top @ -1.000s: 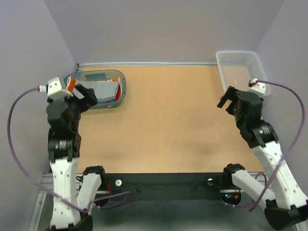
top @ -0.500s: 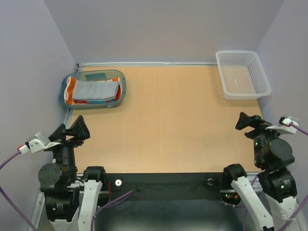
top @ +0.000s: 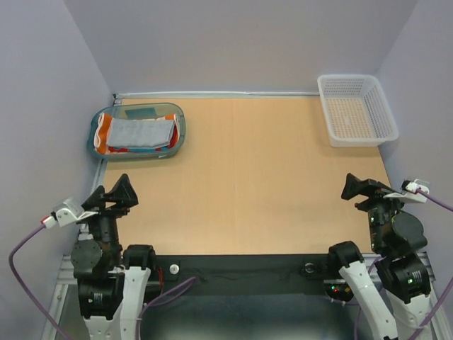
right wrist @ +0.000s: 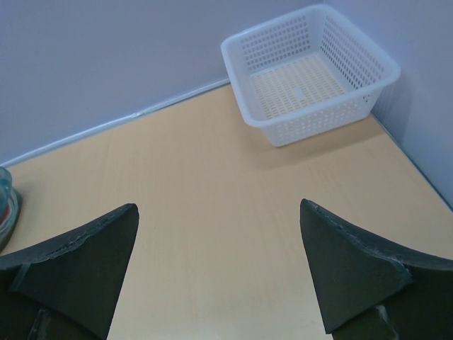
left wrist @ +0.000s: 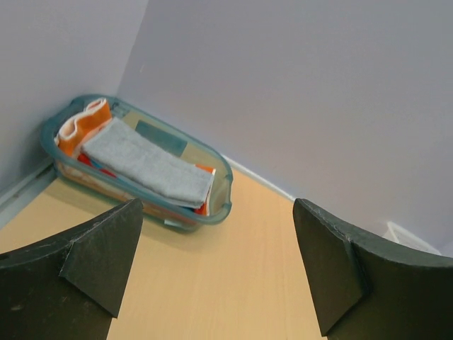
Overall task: Fold and stack the towels
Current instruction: Neatly place the folded towel into the bin
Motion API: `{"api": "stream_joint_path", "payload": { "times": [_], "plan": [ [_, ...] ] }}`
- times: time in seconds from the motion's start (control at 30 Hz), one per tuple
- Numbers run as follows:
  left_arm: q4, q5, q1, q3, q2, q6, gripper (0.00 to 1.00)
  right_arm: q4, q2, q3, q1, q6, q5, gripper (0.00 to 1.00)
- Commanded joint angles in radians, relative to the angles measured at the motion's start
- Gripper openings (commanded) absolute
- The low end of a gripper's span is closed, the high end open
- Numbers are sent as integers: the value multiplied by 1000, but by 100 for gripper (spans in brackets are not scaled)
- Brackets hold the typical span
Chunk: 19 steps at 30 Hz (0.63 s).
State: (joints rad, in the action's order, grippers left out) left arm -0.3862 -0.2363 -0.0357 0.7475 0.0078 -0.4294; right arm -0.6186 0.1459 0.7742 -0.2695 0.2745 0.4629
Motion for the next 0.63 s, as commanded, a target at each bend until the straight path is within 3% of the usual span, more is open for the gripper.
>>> {"api": "stream_joint_path", "payload": {
  "times": [0.0,0.2,0.6],
  "plan": [
    [86,12,-3,-65,-152,-40,99,57,-46,-12,-2,-43,-10,100],
    [115,52,-1,-143,-152,-57,99,74,-86,-23,-2,-74,-44,100],
    [142,88,-1,-162,-147,-39,99,82,-60,-39,-2,-78,-86,100]
  ]
}}
